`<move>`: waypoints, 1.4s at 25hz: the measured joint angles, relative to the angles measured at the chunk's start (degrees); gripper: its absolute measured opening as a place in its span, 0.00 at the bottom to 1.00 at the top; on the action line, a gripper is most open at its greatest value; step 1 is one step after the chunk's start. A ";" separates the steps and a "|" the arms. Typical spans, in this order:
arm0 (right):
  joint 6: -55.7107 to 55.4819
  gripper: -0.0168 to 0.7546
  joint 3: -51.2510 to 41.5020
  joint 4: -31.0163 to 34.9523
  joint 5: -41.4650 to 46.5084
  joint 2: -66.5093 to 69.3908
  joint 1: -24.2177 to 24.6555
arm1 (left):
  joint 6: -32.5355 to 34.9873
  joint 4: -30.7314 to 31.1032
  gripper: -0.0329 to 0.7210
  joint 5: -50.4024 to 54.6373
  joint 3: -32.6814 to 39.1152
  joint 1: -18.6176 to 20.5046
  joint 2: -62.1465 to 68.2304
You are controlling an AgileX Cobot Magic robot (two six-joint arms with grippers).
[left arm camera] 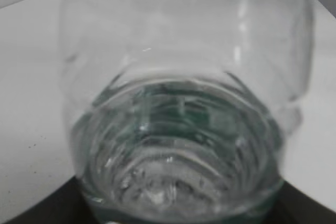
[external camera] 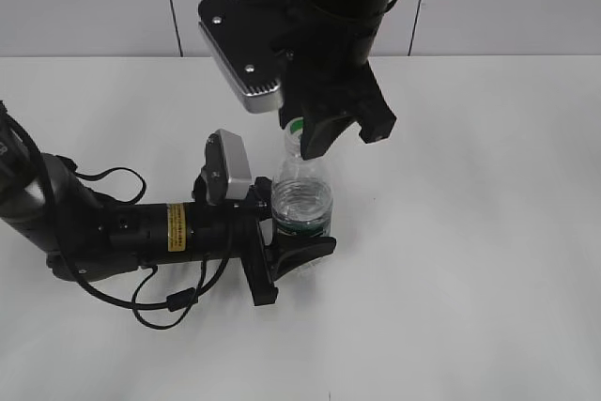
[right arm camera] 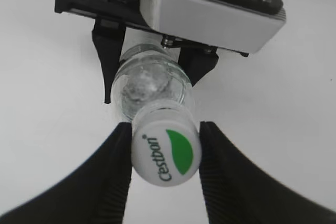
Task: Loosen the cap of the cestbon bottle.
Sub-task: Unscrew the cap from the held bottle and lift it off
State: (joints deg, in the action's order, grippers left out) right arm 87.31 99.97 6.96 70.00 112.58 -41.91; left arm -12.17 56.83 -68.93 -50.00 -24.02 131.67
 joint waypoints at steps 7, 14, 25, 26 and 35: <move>5.95 0.41 0.00 -0.58 0.00 0.00 0.00 | -0.05 0.00 0.59 0.00 0.00 0.00 0.00; 7.15 0.41 0.00 -2.14 0.00 -0.32 0.00 | -0.16 -0.04 0.59 0.05 0.00 0.00 0.00; 7.80 0.40 -0.18 -1.95 0.00 -3.78 -0.31 | -0.16 0.13 0.59 0.05 0.00 0.00 0.00; 6.60 0.40 -0.18 -1.92 0.00 -4.19 -0.31 | -0.16 0.13 0.59 0.05 0.00 0.00 0.00; -34.87 0.40 -0.10 -7.63 0.00 -10.11 0.10 | -0.16 0.13 0.59 0.05 0.00 0.00 0.00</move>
State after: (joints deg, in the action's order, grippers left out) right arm 52.44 99.88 -0.68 70.00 102.47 -41.81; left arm -12.32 56.96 -68.87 -50.00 -24.02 131.67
